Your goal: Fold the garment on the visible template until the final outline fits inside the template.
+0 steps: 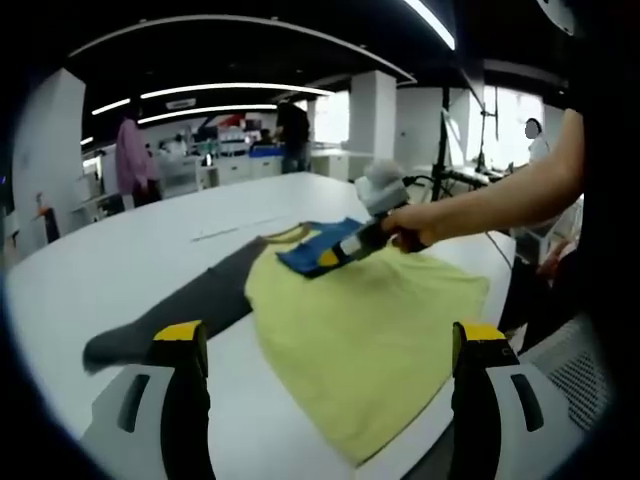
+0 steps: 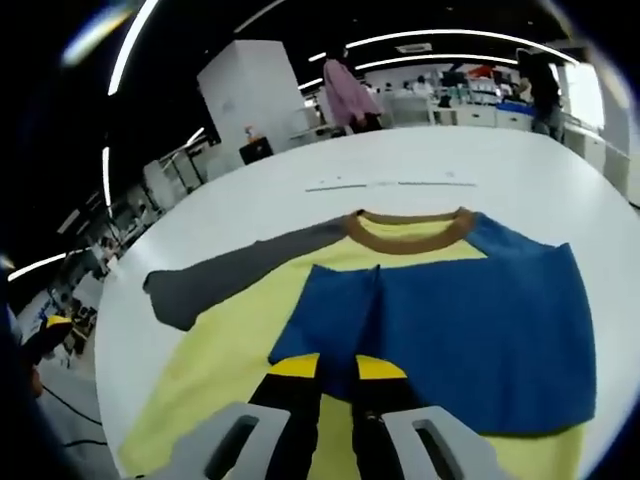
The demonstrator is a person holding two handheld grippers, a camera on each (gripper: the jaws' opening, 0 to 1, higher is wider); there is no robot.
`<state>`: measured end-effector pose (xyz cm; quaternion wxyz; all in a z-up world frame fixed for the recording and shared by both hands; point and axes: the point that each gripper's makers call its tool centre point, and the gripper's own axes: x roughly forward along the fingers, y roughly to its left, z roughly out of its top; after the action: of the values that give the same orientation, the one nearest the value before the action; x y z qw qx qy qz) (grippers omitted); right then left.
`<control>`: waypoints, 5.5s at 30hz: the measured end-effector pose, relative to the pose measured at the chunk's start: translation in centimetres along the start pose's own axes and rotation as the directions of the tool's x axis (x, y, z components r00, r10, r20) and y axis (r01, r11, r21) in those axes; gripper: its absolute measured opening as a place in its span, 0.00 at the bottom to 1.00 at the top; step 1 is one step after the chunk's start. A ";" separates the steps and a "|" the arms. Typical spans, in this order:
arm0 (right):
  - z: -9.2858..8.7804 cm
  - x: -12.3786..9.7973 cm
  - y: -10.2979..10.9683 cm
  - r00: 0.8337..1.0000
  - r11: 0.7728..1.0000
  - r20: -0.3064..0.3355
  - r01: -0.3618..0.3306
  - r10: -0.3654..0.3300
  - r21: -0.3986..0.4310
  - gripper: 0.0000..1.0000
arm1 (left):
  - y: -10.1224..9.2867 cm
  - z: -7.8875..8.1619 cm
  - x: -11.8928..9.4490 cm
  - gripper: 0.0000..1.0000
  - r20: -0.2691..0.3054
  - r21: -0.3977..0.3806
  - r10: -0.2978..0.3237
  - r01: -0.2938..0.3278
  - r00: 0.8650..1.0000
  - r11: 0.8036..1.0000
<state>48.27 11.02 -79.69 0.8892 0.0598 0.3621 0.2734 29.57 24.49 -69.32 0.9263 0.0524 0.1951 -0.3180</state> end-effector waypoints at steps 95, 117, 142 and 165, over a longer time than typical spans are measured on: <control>0.8 -9.4 -8.9 0.995 0.979 0.063 0.091 -0.080 -0.183 0.76 | -0.4 0.8 0.0 0.99 0.005 0.036 0.035 -0.035 0.999 0.999; -2.5 -10.6 -14.3 0.977 0.954 0.031 0.212 -0.210 -0.212 0.24 | -0.6 0.9 -0.2 0.99 -0.006 0.046 0.042 -0.042 0.999 0.998; -2.6 -10.5 -15.0 0.967 0.962 0.043 0.254 -0.250 -0.101 0.00 | -0.2 0.5 -0.6 0.99 -0.029 0.048 0.070 -0.068 0.997 0.997; 0.1 -12.9 -11.4 0.985 0.992 0.158 0.081 -0.065 -0.096 0.62 | 2.0 0.1 -1.4 0.99 -0.019 -0.002 0.117 -0.118 0.993 0.993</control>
<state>45.78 -5.39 -75.17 0.9259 0.0221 0.2796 0.2532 29.84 26.87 -68.78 0.9416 0.0654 0.2009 -0.2621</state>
